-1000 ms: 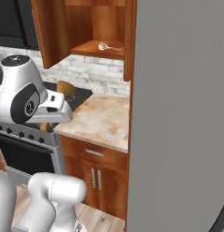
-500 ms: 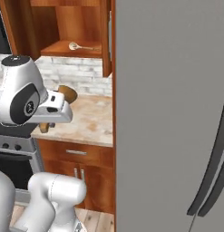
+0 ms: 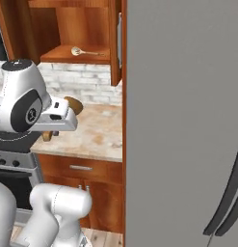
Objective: Organize the utensils by type. Pick up the wooden spoons from the counter and place them in the open cabinet. Then pick up the metallic utensils from the counter and place them in the open drawer.
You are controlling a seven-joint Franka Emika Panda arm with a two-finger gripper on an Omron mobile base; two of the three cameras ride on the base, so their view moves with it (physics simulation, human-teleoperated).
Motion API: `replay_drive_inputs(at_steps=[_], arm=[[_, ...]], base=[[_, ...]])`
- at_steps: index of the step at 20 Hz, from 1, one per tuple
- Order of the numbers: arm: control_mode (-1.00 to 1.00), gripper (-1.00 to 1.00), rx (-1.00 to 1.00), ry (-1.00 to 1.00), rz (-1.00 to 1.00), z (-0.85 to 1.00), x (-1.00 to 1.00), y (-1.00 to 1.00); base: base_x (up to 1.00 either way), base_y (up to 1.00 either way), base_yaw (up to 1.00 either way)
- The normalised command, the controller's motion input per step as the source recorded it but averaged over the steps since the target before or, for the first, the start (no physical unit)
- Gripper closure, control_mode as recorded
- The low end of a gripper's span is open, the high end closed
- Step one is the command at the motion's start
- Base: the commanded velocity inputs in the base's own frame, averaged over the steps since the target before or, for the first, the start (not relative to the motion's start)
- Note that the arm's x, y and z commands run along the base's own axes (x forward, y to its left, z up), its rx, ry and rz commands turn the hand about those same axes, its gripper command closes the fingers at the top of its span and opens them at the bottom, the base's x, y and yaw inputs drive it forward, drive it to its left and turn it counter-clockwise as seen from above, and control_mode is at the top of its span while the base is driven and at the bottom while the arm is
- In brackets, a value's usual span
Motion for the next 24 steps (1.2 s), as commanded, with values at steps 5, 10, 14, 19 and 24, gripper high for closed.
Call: replay_drive_inputs(at_steps=[5, 10, 14, 19, 24], arm=[[1.00, 1.00, 0.00, 0.00, 0.00, 0.00, 0.00, 0.00], [1.00, 1.00, 0.00, 0.00, 0.00, 0.00, 0.00, 0.00], [1.00, 1.00, 0.00, 0.00, 0.00, 0.00, 0.00, 0.00], [1.00, 1.00, 0.00, 0.00, 0.00, 0.00, 0.00, 0.00], [1.00, 1.00, 0.00, 0.00, 0.00, 0.00, 0.00, 0.00]], base=[[0.64, 0.09, 0.00], [0.81, 0.30, 0.00], [0.61, 0.34, 0.00], [0.25, 0.54, 0.00], [-0.14, 0.60, 0.09]])
